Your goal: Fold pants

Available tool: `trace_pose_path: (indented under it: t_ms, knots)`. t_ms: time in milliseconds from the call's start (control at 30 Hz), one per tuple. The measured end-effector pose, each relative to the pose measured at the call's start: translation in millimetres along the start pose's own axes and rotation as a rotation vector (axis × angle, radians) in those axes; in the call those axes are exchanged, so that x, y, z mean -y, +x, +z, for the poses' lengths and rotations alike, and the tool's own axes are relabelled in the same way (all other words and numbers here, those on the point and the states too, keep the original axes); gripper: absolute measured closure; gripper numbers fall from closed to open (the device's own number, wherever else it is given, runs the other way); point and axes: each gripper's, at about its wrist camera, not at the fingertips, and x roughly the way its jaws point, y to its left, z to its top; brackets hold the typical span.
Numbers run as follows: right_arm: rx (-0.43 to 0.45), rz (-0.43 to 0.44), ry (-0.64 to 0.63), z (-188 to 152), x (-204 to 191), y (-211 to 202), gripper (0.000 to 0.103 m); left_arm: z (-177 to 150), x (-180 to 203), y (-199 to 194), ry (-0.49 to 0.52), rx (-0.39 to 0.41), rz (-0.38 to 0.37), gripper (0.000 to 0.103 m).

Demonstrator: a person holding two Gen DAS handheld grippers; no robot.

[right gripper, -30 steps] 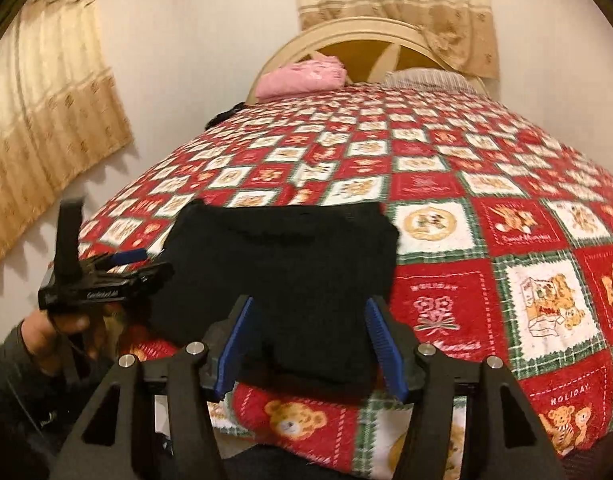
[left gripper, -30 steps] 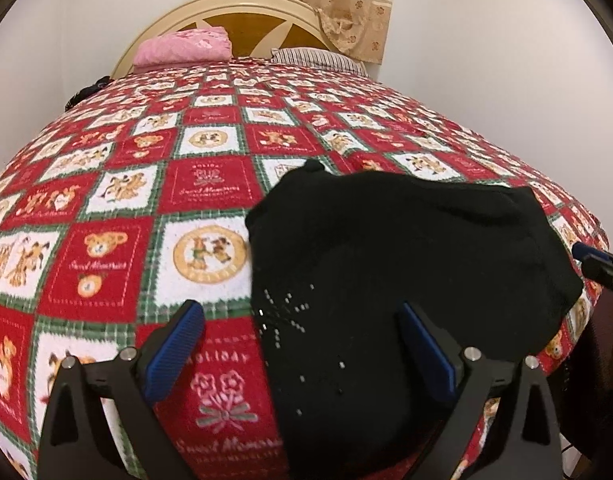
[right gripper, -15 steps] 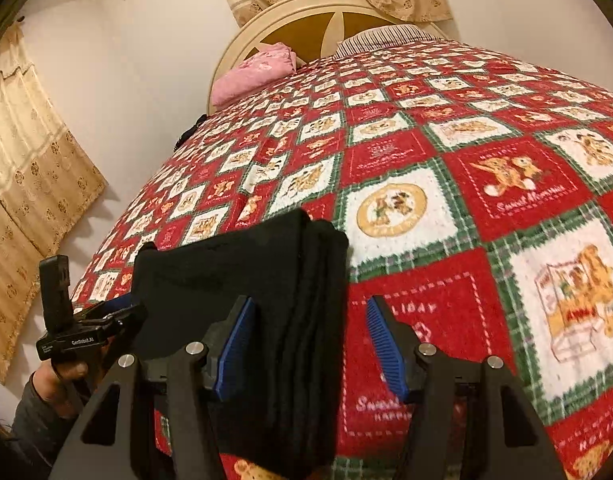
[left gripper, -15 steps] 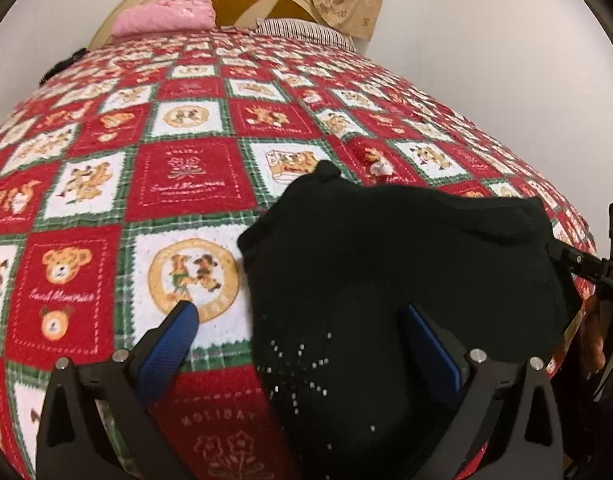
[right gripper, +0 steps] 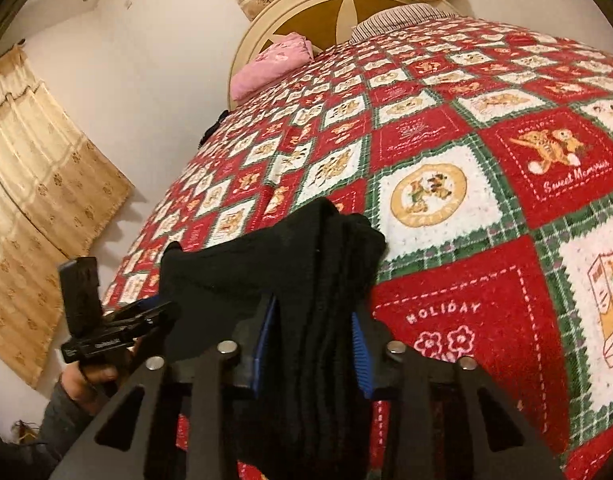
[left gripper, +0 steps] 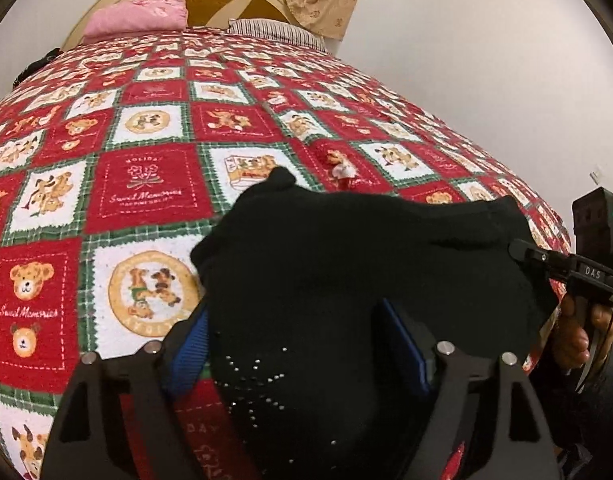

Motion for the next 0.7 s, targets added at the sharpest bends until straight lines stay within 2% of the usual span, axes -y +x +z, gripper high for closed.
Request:
trace_pose_path:
  t_ms: [33, 167, 367, 500, 633, 700]
  knots:
    - [0.0, -0.009, -0.01, -0.7, -2.5, -0.5, 0.069, 0.5, -0.9, 0.1, -0.004, 0.002, -0.004, 0.026]
    - [0.006, -0.031, -0.033, -2.2, -10.4, -2.0, 0.072, -0.9, -10.3, -4.8, -0.044, 0.017, -0.041, 0.047]
    - [0.015, -0.059, -0.05, -2.1, -16.4, -5.1, 0.072, -1.8, -18.0, -6.2, -0.092, 0.031, -0.085, 0.058]
    - [0.013, -0.078, -0.065, -0.5, -20.7, -6.3, 0.073, -2.3, -20.6, -8.6, -0.114, 0.045, -0.119, 0.071]
    - [0.029, -0.092, -0.115, 2.2, -36.0, -13.8, 0.073, -4.2, -22.2, -18.3, -0.135, 0.084, -0.129, 0.079]
    - [0.037, -0.096, -0.147, 5.0, -45.9, -17.5, 0.073, -4.8, -23.9, -25.6, -0.147, 0.106, -0.139, 0.086]
